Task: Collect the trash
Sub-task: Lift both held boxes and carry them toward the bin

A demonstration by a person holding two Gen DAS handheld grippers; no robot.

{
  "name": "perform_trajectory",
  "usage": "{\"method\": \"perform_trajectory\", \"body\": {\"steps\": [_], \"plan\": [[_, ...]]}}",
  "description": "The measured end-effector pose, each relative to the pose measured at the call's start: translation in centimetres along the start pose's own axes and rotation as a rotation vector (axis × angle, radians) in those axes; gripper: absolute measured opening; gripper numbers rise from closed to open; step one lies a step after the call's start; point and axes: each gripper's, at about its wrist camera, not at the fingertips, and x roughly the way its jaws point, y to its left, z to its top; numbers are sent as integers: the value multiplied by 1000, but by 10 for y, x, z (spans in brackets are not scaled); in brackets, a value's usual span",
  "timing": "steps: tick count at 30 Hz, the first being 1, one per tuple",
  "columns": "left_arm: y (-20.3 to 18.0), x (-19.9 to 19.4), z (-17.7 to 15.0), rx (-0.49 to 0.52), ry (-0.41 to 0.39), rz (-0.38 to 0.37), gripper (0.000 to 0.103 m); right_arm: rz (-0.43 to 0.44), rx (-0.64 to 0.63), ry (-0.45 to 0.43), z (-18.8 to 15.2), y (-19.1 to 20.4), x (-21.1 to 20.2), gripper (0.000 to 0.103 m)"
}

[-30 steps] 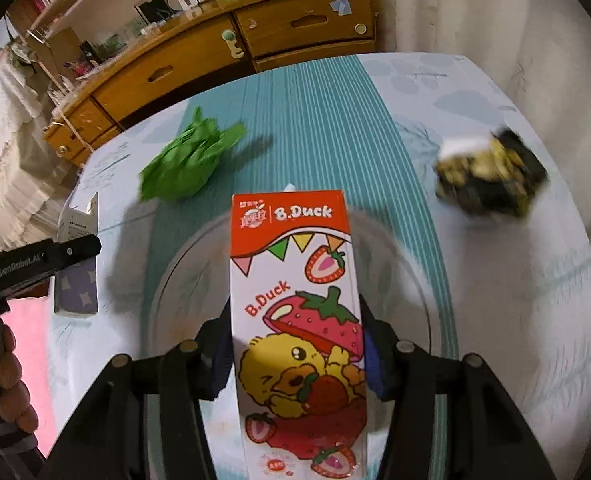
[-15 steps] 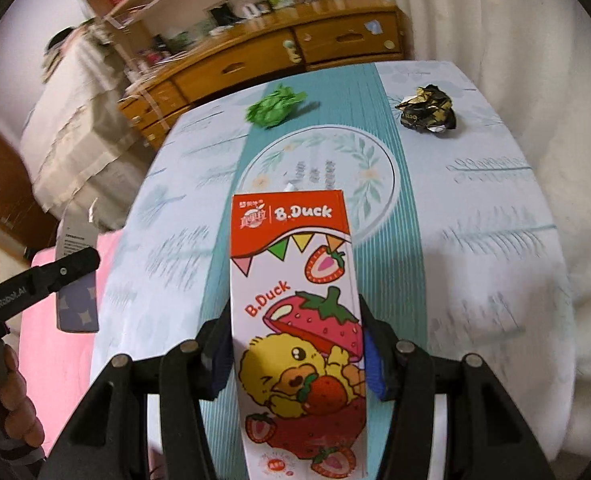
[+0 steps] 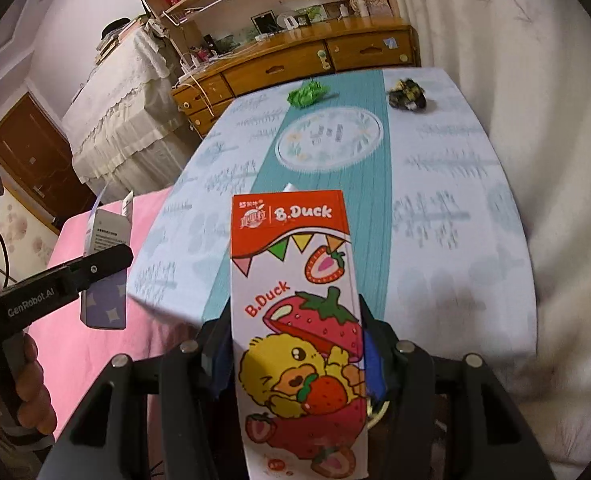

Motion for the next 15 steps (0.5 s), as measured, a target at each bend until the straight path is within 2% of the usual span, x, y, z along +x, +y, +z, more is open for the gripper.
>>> {"method": "perform_trajectory", "body": {"steps": [8,15], "plan": [[-21,-8,-36,80,63,-5,33,6,79,77,-56,-11,-8,53],[-28,24,-70,151,145,-27,33,-20,185,160,-99,-25,20,53]]}}
